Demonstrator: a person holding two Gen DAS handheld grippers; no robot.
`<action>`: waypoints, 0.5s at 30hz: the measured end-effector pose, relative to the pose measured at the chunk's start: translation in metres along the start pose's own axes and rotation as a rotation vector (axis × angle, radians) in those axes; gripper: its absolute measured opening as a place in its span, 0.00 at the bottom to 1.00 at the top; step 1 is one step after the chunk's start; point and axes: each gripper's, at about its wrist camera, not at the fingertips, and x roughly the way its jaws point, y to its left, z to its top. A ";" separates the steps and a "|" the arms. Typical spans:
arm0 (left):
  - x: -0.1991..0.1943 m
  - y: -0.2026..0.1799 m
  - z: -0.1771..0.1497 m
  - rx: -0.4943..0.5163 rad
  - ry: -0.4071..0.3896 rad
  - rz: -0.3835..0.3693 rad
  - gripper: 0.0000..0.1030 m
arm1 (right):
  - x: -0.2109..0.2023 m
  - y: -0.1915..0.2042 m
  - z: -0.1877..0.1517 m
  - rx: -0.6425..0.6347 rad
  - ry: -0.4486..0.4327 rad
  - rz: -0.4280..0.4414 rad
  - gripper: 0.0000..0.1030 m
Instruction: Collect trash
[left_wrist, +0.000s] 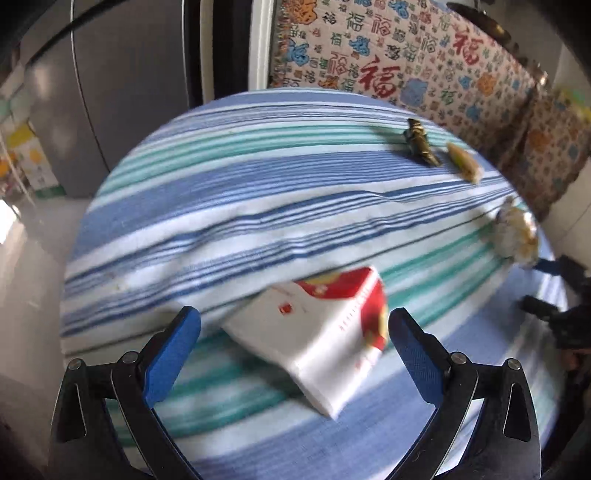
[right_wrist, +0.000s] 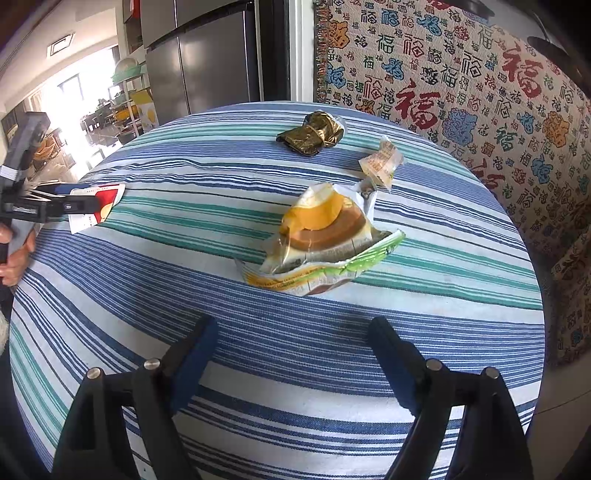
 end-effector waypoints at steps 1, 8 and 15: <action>0.000 -0.002 -0.001 0.011 -0.008 -0.005 0.98 | 0.000 0.000 0.000 0.000 0.000 0.000 0.84; -0.019 -0.051 -0.019 0.173 0.063 -0.229 0.94 | 0.000 0.000 0.000 0.001 0.001 0.000 0.84; -0.030 -0.055 -0.013 0.185 -0.011 -0.157 0.97 | -0.001 -0.001 0.000 0.000 0.001 0.000 0.84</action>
